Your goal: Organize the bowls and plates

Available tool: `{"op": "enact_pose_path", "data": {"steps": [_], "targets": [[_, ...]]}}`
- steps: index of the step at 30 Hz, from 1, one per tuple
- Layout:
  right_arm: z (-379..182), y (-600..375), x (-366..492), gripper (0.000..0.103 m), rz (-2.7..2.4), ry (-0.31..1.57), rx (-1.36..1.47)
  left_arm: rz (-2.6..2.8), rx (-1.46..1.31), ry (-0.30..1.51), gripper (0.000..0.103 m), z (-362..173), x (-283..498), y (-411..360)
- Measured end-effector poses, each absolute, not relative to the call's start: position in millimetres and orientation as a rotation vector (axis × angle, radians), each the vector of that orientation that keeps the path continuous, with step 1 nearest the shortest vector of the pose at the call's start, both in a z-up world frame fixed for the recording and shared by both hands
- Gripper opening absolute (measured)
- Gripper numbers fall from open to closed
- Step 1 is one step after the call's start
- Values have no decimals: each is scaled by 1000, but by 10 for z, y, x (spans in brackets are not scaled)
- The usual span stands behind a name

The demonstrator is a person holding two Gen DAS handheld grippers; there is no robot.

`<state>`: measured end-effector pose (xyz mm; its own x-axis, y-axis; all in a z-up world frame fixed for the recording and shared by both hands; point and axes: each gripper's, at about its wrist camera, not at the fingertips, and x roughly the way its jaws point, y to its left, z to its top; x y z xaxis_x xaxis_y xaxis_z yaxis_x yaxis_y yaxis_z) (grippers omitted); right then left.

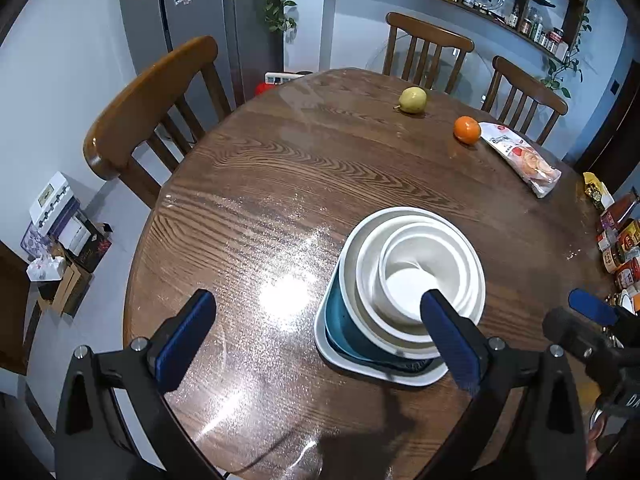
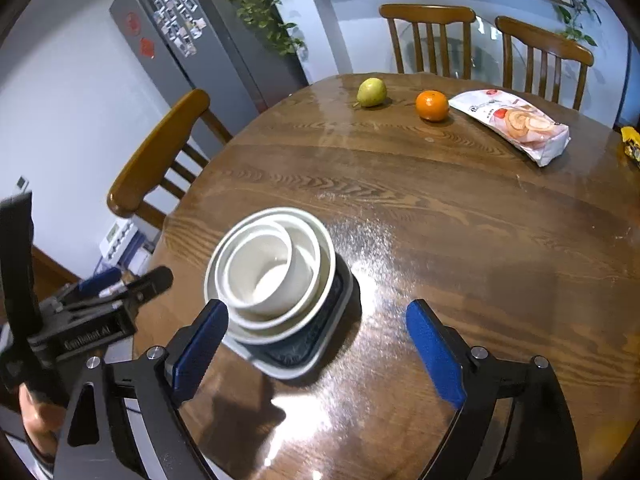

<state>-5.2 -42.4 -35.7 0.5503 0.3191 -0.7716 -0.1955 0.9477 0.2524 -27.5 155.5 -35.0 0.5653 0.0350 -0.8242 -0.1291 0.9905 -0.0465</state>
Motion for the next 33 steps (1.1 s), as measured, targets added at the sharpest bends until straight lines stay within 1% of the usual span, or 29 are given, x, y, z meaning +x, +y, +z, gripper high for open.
{"op": "enact_pose_path", "data": {"steps": [10, 21, 33], "targets": [[-466, -420, -268, 92, 320, 967, 70, 120, -74, 983, 102, -306, -481, 1432], [-340, -252, -483, 92, 337, 903, -38, 126, -60, 974, 102, -260, -763, 1376], [-447, -157, -538, 92, 385, 930, -29, 147, -66, 985, 102, -335, -927, 1363]]}}
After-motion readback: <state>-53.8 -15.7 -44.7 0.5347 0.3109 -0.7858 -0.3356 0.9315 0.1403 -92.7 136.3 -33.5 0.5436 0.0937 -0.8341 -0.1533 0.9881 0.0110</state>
